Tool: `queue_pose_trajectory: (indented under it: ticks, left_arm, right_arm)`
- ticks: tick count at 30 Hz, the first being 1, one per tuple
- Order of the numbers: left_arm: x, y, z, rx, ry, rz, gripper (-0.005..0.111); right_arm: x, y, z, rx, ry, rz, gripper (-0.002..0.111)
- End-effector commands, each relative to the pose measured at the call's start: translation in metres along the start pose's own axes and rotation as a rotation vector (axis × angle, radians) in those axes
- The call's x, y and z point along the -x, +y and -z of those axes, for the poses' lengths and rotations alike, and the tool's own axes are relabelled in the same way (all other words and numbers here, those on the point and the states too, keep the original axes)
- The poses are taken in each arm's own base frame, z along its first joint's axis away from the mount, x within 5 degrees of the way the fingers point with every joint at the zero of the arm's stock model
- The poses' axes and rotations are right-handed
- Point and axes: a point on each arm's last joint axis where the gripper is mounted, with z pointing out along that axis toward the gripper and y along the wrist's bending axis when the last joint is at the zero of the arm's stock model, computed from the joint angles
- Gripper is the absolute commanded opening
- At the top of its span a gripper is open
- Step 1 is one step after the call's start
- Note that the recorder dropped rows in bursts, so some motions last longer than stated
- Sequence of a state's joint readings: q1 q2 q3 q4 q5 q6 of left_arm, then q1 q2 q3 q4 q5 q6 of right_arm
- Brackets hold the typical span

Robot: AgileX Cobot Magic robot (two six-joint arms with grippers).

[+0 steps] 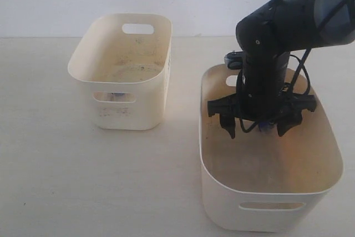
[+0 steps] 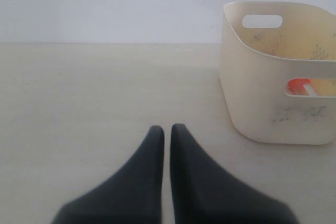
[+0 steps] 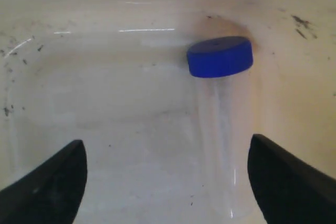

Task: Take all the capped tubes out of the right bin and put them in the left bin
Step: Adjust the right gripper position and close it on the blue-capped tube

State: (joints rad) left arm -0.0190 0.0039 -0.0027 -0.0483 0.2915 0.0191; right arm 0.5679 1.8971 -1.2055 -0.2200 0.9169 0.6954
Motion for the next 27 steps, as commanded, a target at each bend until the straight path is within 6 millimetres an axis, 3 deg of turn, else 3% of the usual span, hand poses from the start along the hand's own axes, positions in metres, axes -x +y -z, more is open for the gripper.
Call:
queue_pose_trajectory:
  ticks: [1, 17, 27]
  left_arm:
    - [-0.001, 0.000, 0.000, -0.005, 0.003, 0.010, 0.004]
    - [-0.001, 0.000, 0.000, -0.005, 0.003, 0.010, 0.004]
    - [-0.001, 0.000, 0.000, -0.005, 0.003, 0.010, 0.004]
  right_arm:
    - [0.003, -0.009, 0.000, -0.076, -0.006, 0.018, 0.078]
    - [0.001, -0.012, -0.003, -0.098, -0.004, -0.001, 0.078]
    - [-0.010, -0.008, -0.026, -0.112, 0.112, 0.013, 0.078]
